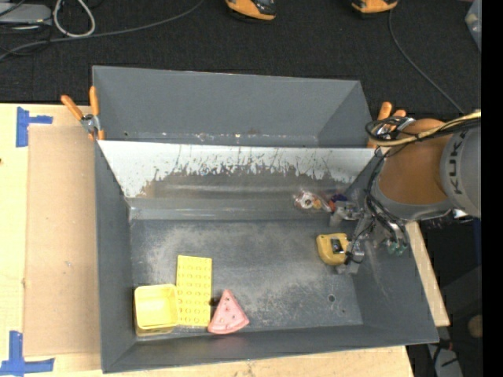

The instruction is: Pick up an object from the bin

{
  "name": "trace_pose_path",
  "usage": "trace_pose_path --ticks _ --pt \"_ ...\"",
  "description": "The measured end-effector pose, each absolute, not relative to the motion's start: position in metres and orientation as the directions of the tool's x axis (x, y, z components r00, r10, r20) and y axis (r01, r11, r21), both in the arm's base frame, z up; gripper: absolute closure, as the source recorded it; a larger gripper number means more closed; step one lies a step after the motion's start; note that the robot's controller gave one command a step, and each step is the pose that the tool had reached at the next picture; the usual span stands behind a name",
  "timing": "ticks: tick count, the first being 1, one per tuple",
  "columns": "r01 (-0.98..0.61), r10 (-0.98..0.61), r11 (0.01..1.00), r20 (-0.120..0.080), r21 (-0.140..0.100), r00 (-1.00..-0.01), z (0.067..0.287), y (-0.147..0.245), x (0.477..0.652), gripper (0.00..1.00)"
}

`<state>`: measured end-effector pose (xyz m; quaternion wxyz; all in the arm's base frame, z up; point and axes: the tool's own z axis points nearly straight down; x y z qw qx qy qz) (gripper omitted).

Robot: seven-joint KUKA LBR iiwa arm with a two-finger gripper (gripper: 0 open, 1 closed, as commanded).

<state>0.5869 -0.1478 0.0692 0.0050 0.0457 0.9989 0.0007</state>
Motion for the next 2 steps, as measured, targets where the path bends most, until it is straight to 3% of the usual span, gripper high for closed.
trace_pose_path --ticks 1,2 --pt "0.136 0.136 0.991 -0.007 0.002 -0.991 0.070 -0.152 0.585 0.00" --pt "0.017 0.017 1.000 0.003 0.003 -1.000 0.070 -0.158 0.595 0.00"
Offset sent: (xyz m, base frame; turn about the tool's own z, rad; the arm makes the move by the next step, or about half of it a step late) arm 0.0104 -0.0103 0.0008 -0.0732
